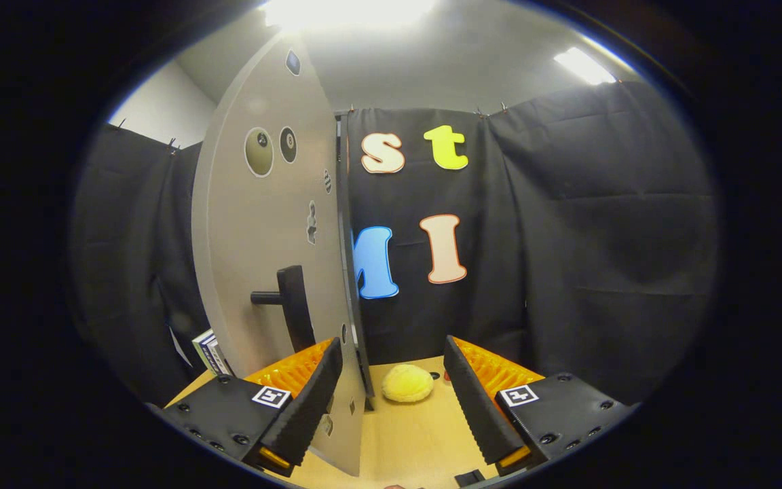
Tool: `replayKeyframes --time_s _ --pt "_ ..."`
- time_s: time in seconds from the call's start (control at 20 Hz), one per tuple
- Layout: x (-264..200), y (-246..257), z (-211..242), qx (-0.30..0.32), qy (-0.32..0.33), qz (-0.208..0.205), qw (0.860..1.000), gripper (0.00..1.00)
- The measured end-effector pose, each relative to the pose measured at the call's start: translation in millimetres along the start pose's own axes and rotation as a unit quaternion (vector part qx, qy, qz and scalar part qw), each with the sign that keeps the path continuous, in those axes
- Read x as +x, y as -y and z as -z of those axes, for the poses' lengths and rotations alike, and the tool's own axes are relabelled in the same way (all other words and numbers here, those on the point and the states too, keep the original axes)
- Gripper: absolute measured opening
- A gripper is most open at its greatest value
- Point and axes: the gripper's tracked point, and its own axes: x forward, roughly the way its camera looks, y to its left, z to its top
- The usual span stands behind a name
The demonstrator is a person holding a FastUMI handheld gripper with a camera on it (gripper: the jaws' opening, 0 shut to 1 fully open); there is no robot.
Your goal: Open the shoe cabinet door, grab the shoes and put them into the shoe cabinet, then close the shoe cabinet door.
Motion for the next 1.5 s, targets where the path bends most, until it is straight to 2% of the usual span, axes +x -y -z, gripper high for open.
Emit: replayKeyframes --time_s 0.2,0.35,0.5,0.65,0.75,0.95,1.15,1.5 --pt "-2 -34 2 -0.002 -0.011 0.005 1.0 0.97" --pt "0 -71 0 0.0 -0.01 -0.009 1.0 0.97" --pt "11 -122 -5 0.014 -0.011 -0.05 0.999 0.97" --pt "11 -186 -10 0.011 -0.009 -0.13 0.991 0.97" --pt "5 -203 -14 0.014 0.007 -0.156 0.988 0.98" --pt "-6 -176 -1 0.012 -0.002 -0.136 0.991 0.95" --pt "-15 -147 4 0.034 -0.01 -0.104 0.994 0.98" --pt "-29 -117 4 0.025 0.005 -0.066 0.997 0.98"
